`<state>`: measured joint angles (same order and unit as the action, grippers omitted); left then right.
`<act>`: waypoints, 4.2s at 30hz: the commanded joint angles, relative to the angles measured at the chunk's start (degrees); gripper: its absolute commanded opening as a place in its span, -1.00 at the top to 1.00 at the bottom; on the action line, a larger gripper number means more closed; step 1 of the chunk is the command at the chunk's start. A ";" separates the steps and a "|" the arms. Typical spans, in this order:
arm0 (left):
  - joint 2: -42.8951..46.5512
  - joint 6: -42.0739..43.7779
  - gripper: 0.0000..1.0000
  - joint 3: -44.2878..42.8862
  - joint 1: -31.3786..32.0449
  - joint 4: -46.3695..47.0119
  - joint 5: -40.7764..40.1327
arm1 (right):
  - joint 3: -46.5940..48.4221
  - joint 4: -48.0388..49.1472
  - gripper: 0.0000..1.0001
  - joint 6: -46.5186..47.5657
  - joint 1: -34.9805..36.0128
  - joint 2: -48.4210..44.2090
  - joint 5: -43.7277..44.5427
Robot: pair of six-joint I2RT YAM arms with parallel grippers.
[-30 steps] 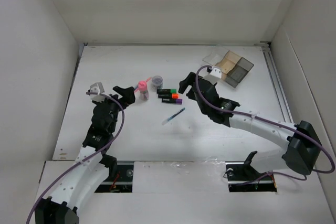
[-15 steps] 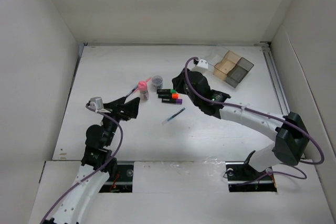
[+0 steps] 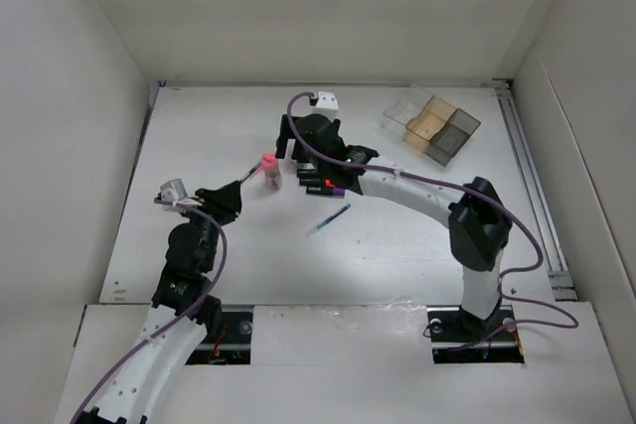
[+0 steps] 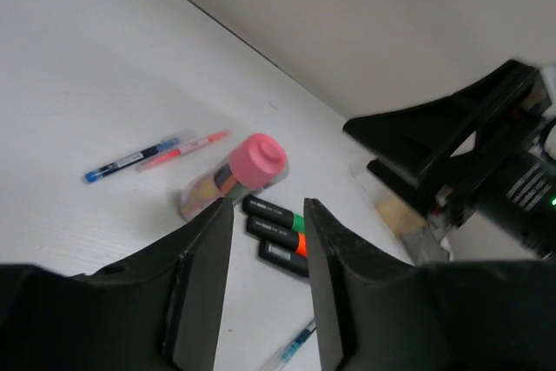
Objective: Sort the stationery into containers
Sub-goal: Grab a piece of stationery with the right arm, then place the stationery into the container, then grab a piece of stationery with the right arm
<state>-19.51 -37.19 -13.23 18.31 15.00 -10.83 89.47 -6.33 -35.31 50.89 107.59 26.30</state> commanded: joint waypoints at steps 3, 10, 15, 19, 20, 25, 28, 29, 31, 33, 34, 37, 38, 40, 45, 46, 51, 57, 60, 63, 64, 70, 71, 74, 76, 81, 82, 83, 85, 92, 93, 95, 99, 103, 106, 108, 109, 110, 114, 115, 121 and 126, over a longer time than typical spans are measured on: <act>2.80 -6.93 0.06 -2.42 0.15 -6.47 -13.42 | 8.78 -4.57 -0.89 4.46 2.37 6.92 -0.63; 2.81 -7.55 -0.20 -2.41 0.15 -7.18 -14.75 | 15.64 -6.24 -0.89 4.46 2.90 13.52 -3.28; 2.81 -7.55 -0.20 -1.88 0.15 -7.18 -13.69 | 17.93 -6.77 -0.81 4.99 2.90 16.15 -5.12; 3.33 -7.55 -0.20 -1.88 0.15 -7.18 -13.16 | 19.07 -7.30 -0.73 4.99 2.90 17.92 -5.12; 3.34 -7.55 -0.20 -1.88 0.15 -7.18 -13.16 | 19.60 -7.30 -0.70 4.99 2.90 18.61 -5.12; 2.81 -7.02 -0.20 -1.36 0.15 -6.48 -12.02 | 19.60 -6.68 -0.32 4.47 2.90 19.67 -5.12; 2.81 -7.02 -0.20 -1.36 0.15 -5.86 -11.50 | 19.60 -6.68 -0.03 4.46 3.42 19.67 -5.12; 2.81 -7.02 -0.20 -1.36 0.15 -5.86 -11.49 | 19.60 -6.68 0.05 4.46 3.42 19.15 -4.60; 2.81 -7.02 -0.20 -1.36 0.15 -5.86 -10.89 | 19.60 -6.68 0.28 4.46 3.42 18.36 -4.07; 2.81 -7.02 -0.20 -1.36 0.15 -5.34 -10.27 | 18.47 -6.07 0.33 3.85 3.42 16.96 -3.10; 2.81 -6.41 -0.20 -1.36 0.15 -4.29 -10.26 | 17.85 -5.46 0.33 3.85 3.42 14.69 -2.14; 2.28 -4.66 -0.20 -0.31 0.15 -2.36 -6.23 | 16.79 -4.83 0.35 3.85 1.32 9.51 0.85; 1.58 -3.86 -0.20 -0.30 0.15 -0.17 -3.26 | 16.79 -4.31 0.35 3.85 0.18 8.17 1.38; 0.01 -1.76 -0.20 0.49 0.15 3.78 1.22 | 16.79 -4.31 0.35 3.85 -4.80 4.58 1.38; -5.00 -0.34 -0.23 0.49 0.15 7.83 5.29 | 19.42 -6.59 0.35 2.18 -18.18 2.27 0.67; -5.88 -0.34 -0.26 0.49 0.15 8.63 6.51 | 20.56 -7.38 0.35 2.18 -20.29 2.27 2.59; -10.19 0.19 -0.26 0.49 0.68 11.88 8.19 | 29.60 -11.33 0.35 0.68 -31.46 7.97 6.39; -15.47 1.24 -0.28 0.49 0.68 15.14 10.47 | 42.70 -18.88 0.35 1.21 -38.84 17.38 6.58; -18.45 1.24 -0.28 -0.56 0.68 16.37 11.00 | 45.18 -19.51 0.35 1.21 -40.00 19.67 3.07; -20.30 1.24 -0.28 -0.56 0.68 16.99 11.70 | 41.94 -17.58 0.35 1.21 -40.61 18.54 2.00; -20.31 1.24 -0.28 -0.56 0.68 17.68 11.71 | 40.97 -17.06 0.35 1.21 -40.61 18.53 1.47; -20.92 1.24 -0.28 -0.56 0.68 17.69 12.24 | 37.35 -16.44 0.35 1.21 -40.61 19.15 2.00; -21.44 1.24 -0.28 -0.56 0.68 17.69 12.24 | 36.83 -16.44 0.35 1.73 -40.61 19.67 2.61; -21.45 1.24 -0.28 -0.56 0.68 17.69 12.24 | 36.83 -16.44 0.35 1.74 -40.61 20.99 3.31; -21.45 1.24 -0.28 -0.56 0.68 17.69 12.24 | 36.83 -16.44 0.35 2.34 -41.13 21.86 4.18; -21.45 1.24 -0.28 -0.56 0.68 17.16 12.24 | 36.83 -16.44 0.35 2.88 -41.14 24.16 5.33; -21.45 1.24 -0.28 -0.56 0.68 17.16 12.24 | 36.83 -16.44 0.35 2.88 -41.14 24.77 5.34; -21.45 1.24 -0.28 -0.56 0.68 17.16 12.24 | 36.83 -16.44 0.35 3.40 -41.66 25.47 5.34; -21.45 1.24 -0.28 -0.56 0.68 17.16 12.24 | 37.44 -16.44 0.35 3.41 -41.67 26.26 5.34; -21.45 1.76 -0.28 -0.56 0.68 16.64 12.24 | 37.44 -16.44 -0.06 3.41 -41.14 27.32 5.34; -21.45 1.77 -0.28 -0.56 0.68 16.64 12.24 | 37.44 -16.44 -0.13 3.41 -41.14 27.32 5.34; -20.92 1.77 -0.28 -0.56 0.68 16.02 12.24 | 37.44 -16.44 -0.28 3.41 -40.62 27.32 5.34; -20.40 1.77 -0.28 -0.56 0.68 16.02 12.24 | 36.83 -15.91 -0.50 3.93 -40.08 25.04 5.34; -19.79 2.38 -0.28 -0.56 0.68 15.41 12.24 | 34.91 -16.43 -0.68 3.93 -39.56 20.92 5.34; -19.78 2.38 -0.28 -1.18 0.68 14.88 12.24 | 32.53 -15.91 -0.71 3.93 -38.94 17.32 5.86; -19.17 2.38 -0.28 -1.18 0.68 14.27 12.24 | 29.63 -14.51 -0.74 3.93 -38.15 13.19 5.34; -18.56 2.91 -0.28 -1.18 0.68 14.26 12.24 | 28.75 -13.98 -0.74 3.93 -37.28 11.95 4.81; -17.85 2.91 -0.28 -1.18 0.68 13.57 12.24 | 28.05 -13.37 -0.74 4.63 -36.05 9.77 4.81; -16.45 3.44 -0.26 -1.71 0.68 11.46 11.18 | 24.19 -12.58 -0.49 5.69 -31.74 5.37 0.43; -15.66 3.44 -0.26 -2.23 0.68 10.84 10.49 | 22.61 -11.87 -0.10 5.69 -30.60 4.39 -1.15; -14.42 3.44 -0.26 -2.76 0.68 9.69 9.34 | 9.60 -4.75 0.08 7.53 -17.95 0.87 -8.02; -12.40 3.44 -0.26 -2.76 0.68 7.76 8.81 | 10.54 -6.06 -0.93 9.47 -10.03 5.16 -8.73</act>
<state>-33.69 -34.63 -13.23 18.79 22.70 -0.97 99.48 -13.37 -27.81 38.63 111.07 19.42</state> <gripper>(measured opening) 0.632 0.926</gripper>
